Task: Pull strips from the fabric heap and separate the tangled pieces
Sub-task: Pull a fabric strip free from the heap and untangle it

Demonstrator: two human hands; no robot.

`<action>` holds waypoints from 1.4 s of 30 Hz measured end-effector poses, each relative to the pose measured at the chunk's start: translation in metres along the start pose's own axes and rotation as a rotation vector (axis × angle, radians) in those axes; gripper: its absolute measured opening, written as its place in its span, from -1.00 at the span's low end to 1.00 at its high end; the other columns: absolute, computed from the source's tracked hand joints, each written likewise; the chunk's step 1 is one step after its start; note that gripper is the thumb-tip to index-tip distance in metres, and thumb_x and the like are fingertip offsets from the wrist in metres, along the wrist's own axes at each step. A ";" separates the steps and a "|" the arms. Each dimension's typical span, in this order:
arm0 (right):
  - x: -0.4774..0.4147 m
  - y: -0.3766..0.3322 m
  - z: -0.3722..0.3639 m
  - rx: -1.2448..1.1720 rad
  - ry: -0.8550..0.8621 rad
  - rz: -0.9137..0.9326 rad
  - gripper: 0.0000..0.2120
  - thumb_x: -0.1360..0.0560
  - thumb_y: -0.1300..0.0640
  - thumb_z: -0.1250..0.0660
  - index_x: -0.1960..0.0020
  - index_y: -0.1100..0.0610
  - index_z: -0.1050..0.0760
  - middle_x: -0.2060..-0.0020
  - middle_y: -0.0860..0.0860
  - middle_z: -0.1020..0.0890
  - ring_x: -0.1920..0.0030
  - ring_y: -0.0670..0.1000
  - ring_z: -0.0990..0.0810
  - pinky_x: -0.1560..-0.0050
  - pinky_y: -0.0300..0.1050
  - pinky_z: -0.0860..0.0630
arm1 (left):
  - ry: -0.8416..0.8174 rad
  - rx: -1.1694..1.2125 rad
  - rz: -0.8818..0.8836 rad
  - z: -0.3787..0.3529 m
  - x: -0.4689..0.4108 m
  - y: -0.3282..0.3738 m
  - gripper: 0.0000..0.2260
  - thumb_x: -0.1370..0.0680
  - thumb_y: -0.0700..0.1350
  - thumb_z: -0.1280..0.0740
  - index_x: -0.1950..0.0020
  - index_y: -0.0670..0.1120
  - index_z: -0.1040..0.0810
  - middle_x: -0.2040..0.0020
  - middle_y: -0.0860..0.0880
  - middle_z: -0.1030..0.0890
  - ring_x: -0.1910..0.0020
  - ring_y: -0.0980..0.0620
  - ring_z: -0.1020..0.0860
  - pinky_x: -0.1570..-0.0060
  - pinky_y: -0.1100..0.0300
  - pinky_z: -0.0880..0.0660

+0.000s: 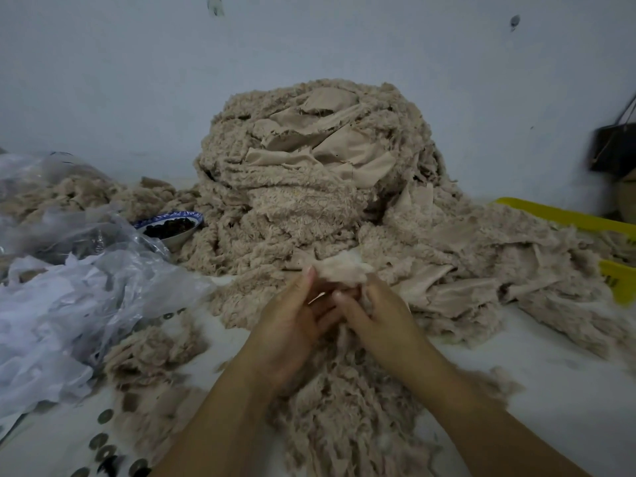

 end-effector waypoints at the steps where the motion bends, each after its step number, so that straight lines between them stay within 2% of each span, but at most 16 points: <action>1: -0.001 0.007 0.000 -0.090 0.001 -0.055 -0.82 -0.57 -0.21 -0.27 0.04 -0.12 -0.49 0.13 -0.22 -0.63 0.05 -0.22 -0.59 0.13 -0.41 -0.45 | 0.009 -0.039 -0.012 -0.002 0.000 -0.001 -0.63 -0.51 0.13 -0.27 0.00 -0.08 -0.75 -0.05 -0.09 -0.72 -0.01 0.02 -0.69 0.06 0.20 -0.61; 3: 0.001 0.022 -0.007 -0.305 -0.042 -0.201 -0.80 -0.58 -0.17 -0.25 0.13 -0.18 -0.59 0.20 -0.26 -0.67 0.05 -0.19 -0.65 0.02 -0.35 -0.53 | 0.101 -0.120 -0.052 0.002 -0.001 0.002 -0.61 -0.47 0.18 -0.28 0.06 -0.06 -0.76 0.01 -0.06 -0.73 0.06 0.03 -0.70 0.11 0.21 -0.62; 5: 0.004 0.035 -0.011 -0.513 -0.056 -0.333 -0.75 -0.64 -0.10 -0.22 0.08 -0.25 -0.66 0.12 -0.23 -0.71 -0.03 -0.10 -0.67 -0.17 -0.07 -0.57 | 0.197 -0.212 -0.106 0.012 -0.001 0.006 -0.64 -0.46 0.20 -0.32 0.07 -0.03 -0.76 0.02 -0.05 -0.73 0.12 0.04 -0.69 0.19 0.24 -0.61; 7: 0.002 0.036 -0.010 -0.782 -0.019 -0.381 -0.72 -0.67 0.01 -0.19 -0.06 0.00 -0.68 -0.02 0.03 -0.73 -0.11 0.07 -0.68 -0.16 0.03 -0.59 | 0.251 -0.346 -0.163 0.023 -0.001 0.013 -0.67 -0.51 0.27 -0.35 0.00 0.06 -0.73 -0.02 0.05 -0.72 0.17 0.12 -0.62 0.23 0.30 -0.54; 11: 0.002 0.031 -0.004 -1.115 -0.003 -0.449 -0.71 -0.64 0.10 -0.21 -0.10 0.19 -0.67 -0.12 0.19 -0.69 -0.13 0.10 -0.68 0.03 -0.09 -0.65 | 0.144 -0.480 -0.057 0.026 -0.006 0.002 -0.55 -0.45 0.44 -0.28 -0.21 0.25 -0.64 -0.20 0.19 -0.65 -0.18 0.16 -0.61 -0.08 0.21 -0.53; 15: 0.005 0.041 0.001 -1.088 0.036 -0.532 -0.71 -0.60 0.09 -0.27 -0.16 0.26 -0.61 -0.08 0.23 -0.69 -0.08 0.15 -0.69 0.06 -0.02 -0.67 | -0.034 -0.512 0.143 0.006 -0.001 -0.028 -0.42 -0.36 0.52 -0.34 -0.21 0.20 -0.65 -0.19 0.07 -0.68 -0.22 0.06 -0.62 -0.24 0.02 -0.50; 19: 0.002 0.055 0.022 -1.002 0.223 -0.570 -0.72 -0.62 0.05 -0.27 -0.17 0.22 -0.59 -0.06 0.23 -0.69 -0.06 0.16 -0.69 -0.01 0.07 -0.64 | -0.018 -0.538 0.054 0.006 -0.001 -0.020 -0.50 -0.33 0.34 -0.52 0.01 -0.06 -0.69 0.01 -0.12 -0.72 0.00 -0.06 -0.68 -0.09 -0.05 -0.60; 22: 0.001 0.064 0.034 -0.981 0.324 -0.576 -0.74 -0.66 0.00 -0.23 -0.18 0.14 -0.58 0.03 0.13 -0.71 0.12 0.02 -0.72 0.24 -0.08 -0.63 | 0.062 -0.660 -0.043 0.012 -0.001 -0.004 -0.87 -0.51 0.09 -0.47 0.14 0.07 -0.65 0.17 -0.04 -0.68 0.19 0.02 -0.63 0.14 0.12 -0.57; 24: 0.001 0.066 0.039 -0.895 0.347 -0.562 -0.65 -0.67 -0.05 -0.18 -0.33 0.12 -0.50 -0.12 0.11 -0.67 -0.01 0.01 -0.69 0.11 -0.05 -0.66 | 0.151 -0.715 -0.097 0.017 -0.001 0.006 -0.86 -0.57 -0.04 -0.40 0.18 0.13 -0.59 0.27 0.01 -0.58 0.29 0.04 -0.50 0.26 0.15 -0.46; 26: 0.001 0.064 0.039 -0.769 0.327 -0.535 -0.57 -0.66 -0.11 -0.16 -0.41 0.13 -0.44 -0.29 0.12 -0.58 -0.22 0.09 -0.59 -0.23 0.14 -0.56 | 0.155 -0.563 -0.068 0.017 0.000 0.005 -0.88 -0.51 -0.01 -0.40 0.23 0.09 -0.55 0.28 -0.03 -0.53 0.29 -0.02 -0.45 0.27 0.06 -0.43; 29: 0.001 0.053 0.040 -0.650 0.303 -0.462 -0.63 -0.64 -0.11 -0.21 -0.17 0.18 -0.54 -0.07 0.21 -0.63 -0.09 0.19 -0.61 -0.24 0.26 -0.52 | 0.053 -0.181 0.059 0.008 0.002 -0.006 -0.82 -0.41 -0.01 -0.45 0.13 -0.08 -0.56 0.12 -0.24 -0.62 0.13 -0.19 -0.61 0.08 -0.08 -0.58; 30: 0.001 0.050 0.040 -0.643 0.294 -0.444 -0.66 -0.63 -0.10 -0.23 -0.08 0.17 -0.56 0.00 0.23 -0.64 -0.04 0.23 -0.63 -0.16 0.24 -0.56 | 0.030 -0.167 0.074 0.006 0.003 -0.007 -0.76 -0.40 0.04 -0.46 0.10 -0.11 -0.59 0.07 -0.25 -0.64 0.09 -0.18 -0.64 0.07 -0.06 -0.62; 34: 0.000 0.040 0.033 -0.685 0.214 -0.386 -0.81 -0.55 -0.11 -0.32 0.06 -0.07 -0.67 0.10 -0.03 -0.74 0.03 0.00 -0.71 0.05 -0.08 -0.63 | 0.030 -0.157 0.205 0.006 0.004 -0.020 -0.50 -0.35 0.40 -0.44 0.20 -0.06 -0.68 0.12 -0.13 -0.67 0.10 -0.08 -0.66 0.10 0.04 -0.60; 38: -0.002 0.028 0.024 -0.543 0.131 -0.269 -0.82 -0.58 -0.10 -0.31 0.12 -0.18 -0.66 0.14 -0.10 -0.72 0.12 -0.13 -0.69 0.17 -0.27 -0.59 | -0.027 -0.221 0.375 0.003 0.007 -0.035 -0.56 -0.53 0.30 -0.26 -0.02 0.00 -0.76 -0.11 -0.11 -0.71 -0.10 -0.05 -0.68 0.03 0.17 -0.62; 40: -0.002 0.022 0.024 -0.495 0.126 -0.219 -0.82 -0.58 -0.10 -0.30 0.14 -0.19 -0.65 0.19 -0.15 -0.71 0.19 -0.21 -0.66 0.25 -0.37 -0.52 | -0.058 -0.229 0.402 -0.001 0.008 -0.035 -0.62 -0.50 0.26 -0.34 -0.03 0.01 -0.76 -0.10 -0.08 -0.71 -0.08 0.00 -0.69 0.07 0.24 -0.61; 42: -0.002 0.023 0.021 -0.467 0.106 -0.219 -0.81 -0.50 -0.22 -0.29 0.13 -0.21 -0.65 0.19 -0.17 -0.70 0.18 -0.21 -0.65 0.24 -0.35 -0.53 | -0.066 -0.243 0.374 -0.003 0.006 -0.036 -0.60 -0.42 0.22 -0.52 -0.03 -0.08 -0.73 -0.15 -0.13 -0.67 -0.10 -0.11 -0.65 0.00 0.14 -0.60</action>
Point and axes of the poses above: each hand's wrist, its own x-axis away from the middle knuckle, its own z-axis out of the back of the hand, y = z × x, the point moved 9 cm from there along -x, towards the middle knuckle
